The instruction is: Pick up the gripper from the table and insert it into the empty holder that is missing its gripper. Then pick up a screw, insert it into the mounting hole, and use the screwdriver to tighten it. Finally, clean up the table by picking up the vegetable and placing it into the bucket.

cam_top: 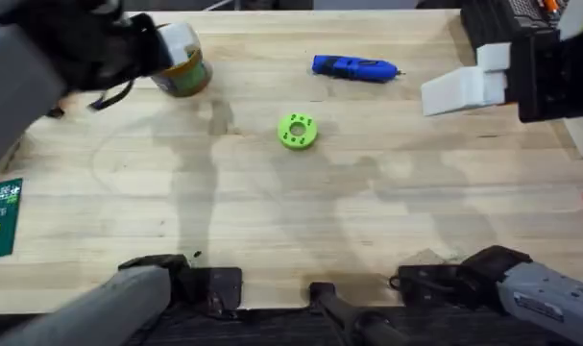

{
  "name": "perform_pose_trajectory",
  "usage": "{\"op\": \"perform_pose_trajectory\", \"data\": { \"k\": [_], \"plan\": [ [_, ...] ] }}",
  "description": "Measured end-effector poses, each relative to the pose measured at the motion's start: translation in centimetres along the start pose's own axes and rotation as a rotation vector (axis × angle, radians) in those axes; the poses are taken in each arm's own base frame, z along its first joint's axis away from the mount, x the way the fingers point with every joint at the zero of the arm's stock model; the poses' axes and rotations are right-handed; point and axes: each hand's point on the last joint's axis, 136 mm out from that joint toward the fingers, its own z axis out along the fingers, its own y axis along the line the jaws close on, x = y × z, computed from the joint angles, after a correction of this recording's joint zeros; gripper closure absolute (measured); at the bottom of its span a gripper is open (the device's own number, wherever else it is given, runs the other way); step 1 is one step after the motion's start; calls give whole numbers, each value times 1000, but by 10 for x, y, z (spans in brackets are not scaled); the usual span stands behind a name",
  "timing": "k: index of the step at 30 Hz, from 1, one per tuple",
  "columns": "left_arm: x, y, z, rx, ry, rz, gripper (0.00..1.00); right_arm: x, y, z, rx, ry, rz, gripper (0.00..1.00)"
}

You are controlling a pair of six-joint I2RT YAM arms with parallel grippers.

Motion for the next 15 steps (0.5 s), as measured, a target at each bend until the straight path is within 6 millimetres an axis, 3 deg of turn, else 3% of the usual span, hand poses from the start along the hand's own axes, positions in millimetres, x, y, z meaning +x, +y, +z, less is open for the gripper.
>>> {"op": "perform_pose_trajectory", "data": {
  "k": [7, 15],
  "plan": [
    [45, 17, -97, 24, 41, 106, 15, 0, 0, 0, 0, 0, 0, 8],
    [81, 16, -172, 152, -57, 223, 15, 0, 0, 0, 0, 0, 0, 8]
  ]
}}
